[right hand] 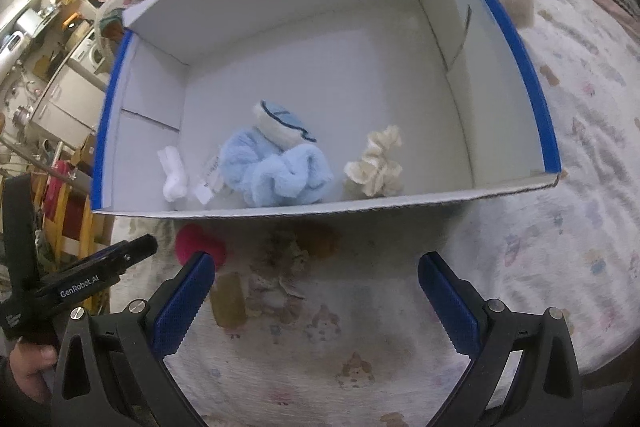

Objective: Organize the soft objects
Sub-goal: 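Grasp the pink rubber toy with the left tool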

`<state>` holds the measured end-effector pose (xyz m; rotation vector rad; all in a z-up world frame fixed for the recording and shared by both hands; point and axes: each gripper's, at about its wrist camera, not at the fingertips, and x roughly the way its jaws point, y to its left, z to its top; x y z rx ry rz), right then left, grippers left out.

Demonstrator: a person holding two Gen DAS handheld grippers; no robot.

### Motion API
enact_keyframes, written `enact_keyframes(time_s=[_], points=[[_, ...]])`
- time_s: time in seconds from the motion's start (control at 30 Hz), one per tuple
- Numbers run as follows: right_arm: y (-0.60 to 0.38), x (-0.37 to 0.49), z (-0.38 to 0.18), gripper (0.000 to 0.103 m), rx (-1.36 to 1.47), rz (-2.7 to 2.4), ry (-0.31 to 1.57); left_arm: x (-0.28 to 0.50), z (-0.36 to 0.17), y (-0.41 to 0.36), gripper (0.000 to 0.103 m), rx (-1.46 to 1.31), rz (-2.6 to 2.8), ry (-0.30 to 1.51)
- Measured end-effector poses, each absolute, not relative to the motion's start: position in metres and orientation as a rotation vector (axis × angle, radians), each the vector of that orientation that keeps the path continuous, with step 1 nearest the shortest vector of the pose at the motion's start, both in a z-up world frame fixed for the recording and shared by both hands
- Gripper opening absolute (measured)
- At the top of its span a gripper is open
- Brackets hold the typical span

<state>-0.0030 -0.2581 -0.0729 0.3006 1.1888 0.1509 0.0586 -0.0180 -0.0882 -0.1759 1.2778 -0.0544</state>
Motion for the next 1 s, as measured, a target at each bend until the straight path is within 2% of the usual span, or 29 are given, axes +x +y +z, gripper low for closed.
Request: enact_keyframes(time_s=[0.3,0.33,0.37,0.4,0.43,0.47,0.5,0.67,0.9,0.97,1.0], points=[[-0.277,0.005,-0.105,0.103,0.467,0.136,1.307,0.083,-0.128,-0.064,0.062,-0.094,-0.083,1.403],[-0.279,0.006,-0.108,0.103,0.499,0.145,1.314,0.084,-0.133,-0.065,0.054,-0.089,-0.078,1.420],[-0.280,0.007,-0.111,0.103,0.526,0.155,1.323,0.085,-0.138,-0.066,0.042,-0.089,-0.079,1.435],[-0.279,0.008,-0.114,0.103,0.556,0.175,1.334,0.086,-0.140,-0.065,0.042,-0.089,-0.077,1.444],[-0.278,0.010,-0.116,0.086,0.583,0.203,1.339,0.086,-0.140,-0.065,0.042,-0.093,-0.079,1.446],[-0.275,0.011,-0.120,0.078,0.604,0.234,1.350,0.085,-0.139,-0.064,0.042,-0.093,-0.087,1.444],[-0.270,0.013,-0.123,0.074,0.610,0.252,1.363,0.084,-0.138,-0.064,0.041,-0.085,-0.087,1.441],[-0.245,0.022,-0.137,0.074,0.553,0.250,1.420,0.075,-0.123,-0.055,0.041,-0.078,-0.078,1.411],[-0.200,0.031,-0.140,0.072,0.336,0.256,1.423,0.060,-0.109,-0.031,0.041,-0.077,-0.061,1.375],[-0.187,0.029,-0.141,0.061,0.270,0.260,1.416,0.055,-0.102,-0.029,0.041,-0.073,-0.052,1.362],[-0.179,0.027,-0.142,0.048,0.226,0.262,1.414,0.054,-0.100,-0.027,0.041,-0.072,-0.051,1.359]])
